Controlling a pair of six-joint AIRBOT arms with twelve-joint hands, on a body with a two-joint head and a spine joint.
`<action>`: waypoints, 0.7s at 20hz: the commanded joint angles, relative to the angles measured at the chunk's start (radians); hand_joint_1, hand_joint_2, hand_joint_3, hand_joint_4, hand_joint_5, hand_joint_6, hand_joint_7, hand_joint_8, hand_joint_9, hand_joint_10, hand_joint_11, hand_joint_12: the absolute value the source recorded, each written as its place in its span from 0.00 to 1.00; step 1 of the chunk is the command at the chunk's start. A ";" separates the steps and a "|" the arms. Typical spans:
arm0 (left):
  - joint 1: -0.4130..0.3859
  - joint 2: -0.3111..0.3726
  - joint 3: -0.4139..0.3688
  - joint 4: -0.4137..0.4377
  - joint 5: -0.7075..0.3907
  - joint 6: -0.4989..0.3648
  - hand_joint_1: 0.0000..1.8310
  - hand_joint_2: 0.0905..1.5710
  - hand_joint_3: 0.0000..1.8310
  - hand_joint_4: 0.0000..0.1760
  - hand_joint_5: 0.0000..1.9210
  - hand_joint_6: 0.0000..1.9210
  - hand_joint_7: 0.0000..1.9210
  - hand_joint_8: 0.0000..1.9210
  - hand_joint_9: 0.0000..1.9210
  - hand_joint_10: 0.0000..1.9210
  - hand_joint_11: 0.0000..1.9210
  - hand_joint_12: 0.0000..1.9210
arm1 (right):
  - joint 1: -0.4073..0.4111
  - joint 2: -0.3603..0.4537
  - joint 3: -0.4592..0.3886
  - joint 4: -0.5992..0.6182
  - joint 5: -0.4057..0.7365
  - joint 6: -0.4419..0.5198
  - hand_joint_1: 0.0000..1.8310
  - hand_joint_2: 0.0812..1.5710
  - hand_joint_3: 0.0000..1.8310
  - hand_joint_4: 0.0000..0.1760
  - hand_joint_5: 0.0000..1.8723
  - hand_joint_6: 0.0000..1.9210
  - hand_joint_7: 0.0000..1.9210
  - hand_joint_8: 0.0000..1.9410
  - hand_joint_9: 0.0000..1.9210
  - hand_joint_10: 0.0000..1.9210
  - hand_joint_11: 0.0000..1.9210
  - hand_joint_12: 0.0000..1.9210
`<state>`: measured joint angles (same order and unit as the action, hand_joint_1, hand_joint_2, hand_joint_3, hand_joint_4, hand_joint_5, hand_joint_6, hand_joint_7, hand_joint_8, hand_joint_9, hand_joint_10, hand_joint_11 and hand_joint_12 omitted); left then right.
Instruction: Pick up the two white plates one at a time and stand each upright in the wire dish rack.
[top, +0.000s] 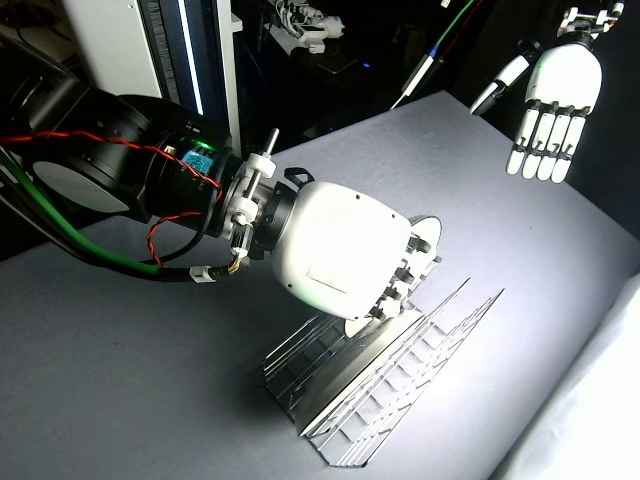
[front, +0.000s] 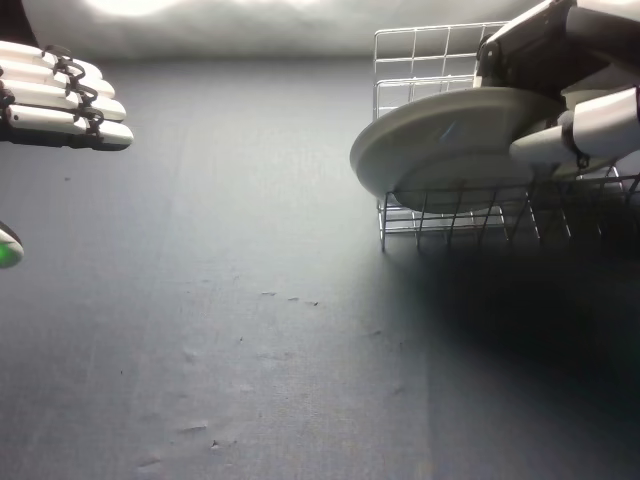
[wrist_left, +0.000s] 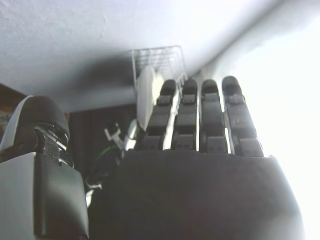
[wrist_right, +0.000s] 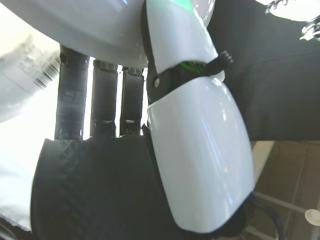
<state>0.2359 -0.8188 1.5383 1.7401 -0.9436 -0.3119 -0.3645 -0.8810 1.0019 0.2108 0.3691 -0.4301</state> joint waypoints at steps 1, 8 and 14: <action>-0.006 0.009 0.002 -0.071 -0.005 0.000 0.00 0.70 0.01 0.00 0.01 0.00 0.00 0.00 0.00 0.00 0.00 0.00 | 0.005 0.008 0.006 -0.010 0.107 0.000 0.81 0.71 0.00 0.00 0.42 0.62 0.43 0.50 0.46 0.60 0.45 0.82; -0.005 0.009 0.001 -0.071 -0.005 0.000 0.00 0.69 0.00 0.00 0.01 0.00 0.00 0.00 0.00 0.00 0.00 0.00 | -0.010 0.007 0.006 -0.043 0.113 0.000 0.80 0.69 0.00 0.00 0.36 0.18 0.39 0.14 0.37 0.32 0.31 0.64; -0.003 0.009 -0.003 -0.073 -0.004 0.000 0.00 0.70 0.00 0.00 0.01 0.00 0.00 0.00 0.00 0.00 0.00 0.00 | -0.007 0.007 0.005 -0.047 0.132 -0.003 0.74 0.63 0.00 0.00 0.24 0.00 0.24 0.00 0.26 0.00 0.07 0.57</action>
<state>0.2371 -0.8192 1.5341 1.7393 -0.9440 -0.3119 -0.3790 -0.8810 1.0046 0.1593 0.3767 -0.4355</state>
